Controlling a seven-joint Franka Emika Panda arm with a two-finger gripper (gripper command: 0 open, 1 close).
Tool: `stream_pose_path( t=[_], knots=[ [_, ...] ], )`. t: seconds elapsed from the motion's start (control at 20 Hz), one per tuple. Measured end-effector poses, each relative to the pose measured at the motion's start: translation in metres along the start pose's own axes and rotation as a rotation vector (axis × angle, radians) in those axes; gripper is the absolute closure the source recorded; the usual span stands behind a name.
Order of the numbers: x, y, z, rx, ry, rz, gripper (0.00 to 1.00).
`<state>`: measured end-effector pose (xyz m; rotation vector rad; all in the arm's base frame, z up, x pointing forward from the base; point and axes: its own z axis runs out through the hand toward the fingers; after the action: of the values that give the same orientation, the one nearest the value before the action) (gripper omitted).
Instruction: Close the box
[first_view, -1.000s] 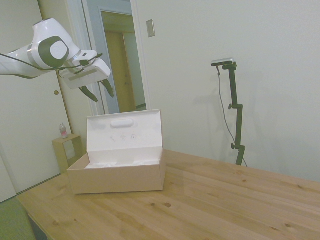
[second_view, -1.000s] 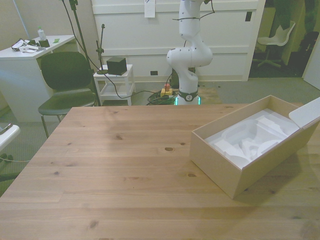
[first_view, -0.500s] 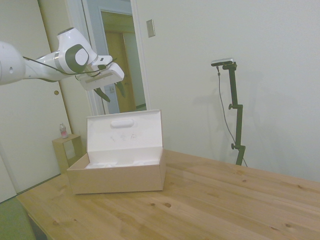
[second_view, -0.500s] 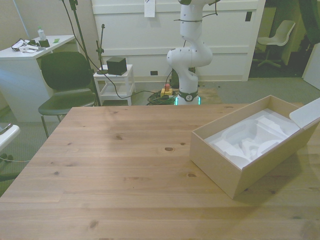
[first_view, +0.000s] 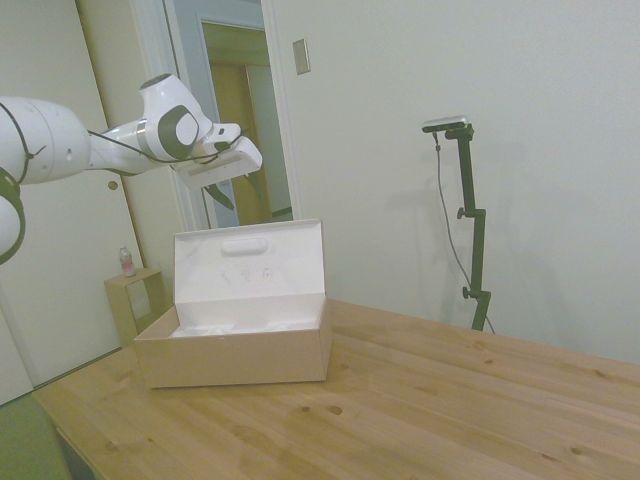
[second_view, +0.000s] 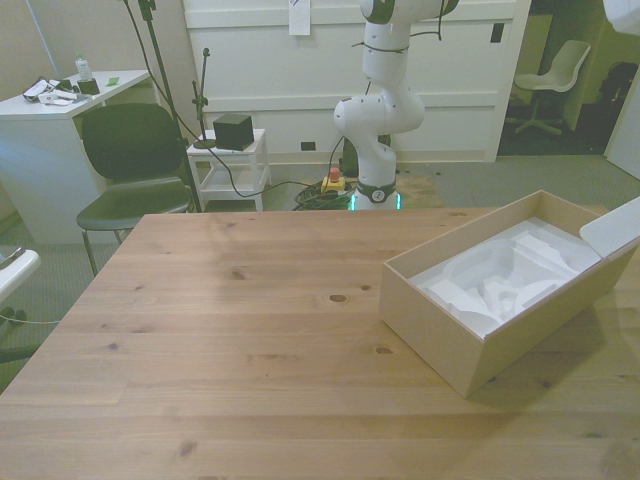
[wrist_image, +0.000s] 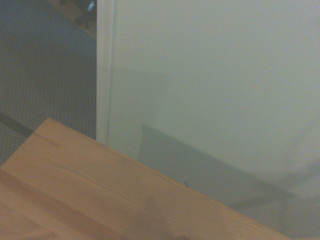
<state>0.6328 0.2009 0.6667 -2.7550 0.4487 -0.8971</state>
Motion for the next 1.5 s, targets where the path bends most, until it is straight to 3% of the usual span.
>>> stream_pose_path(
  t=[0.55,0.9,1.15,1.5],
  knots=[
    [0.025,-0.013,0.073,0.014,0.011,-0.024,0.00],
    [0.014,-0.021,0.130,-0.008,-0.032,-0.033,0.00],
    [0.006,-0.027,0.112,-0.036,-0.079,-0.028,0.00],
    [-0.029,0.012,0.080,-0.156,-0.181,0.062,0.00]
  ],
)
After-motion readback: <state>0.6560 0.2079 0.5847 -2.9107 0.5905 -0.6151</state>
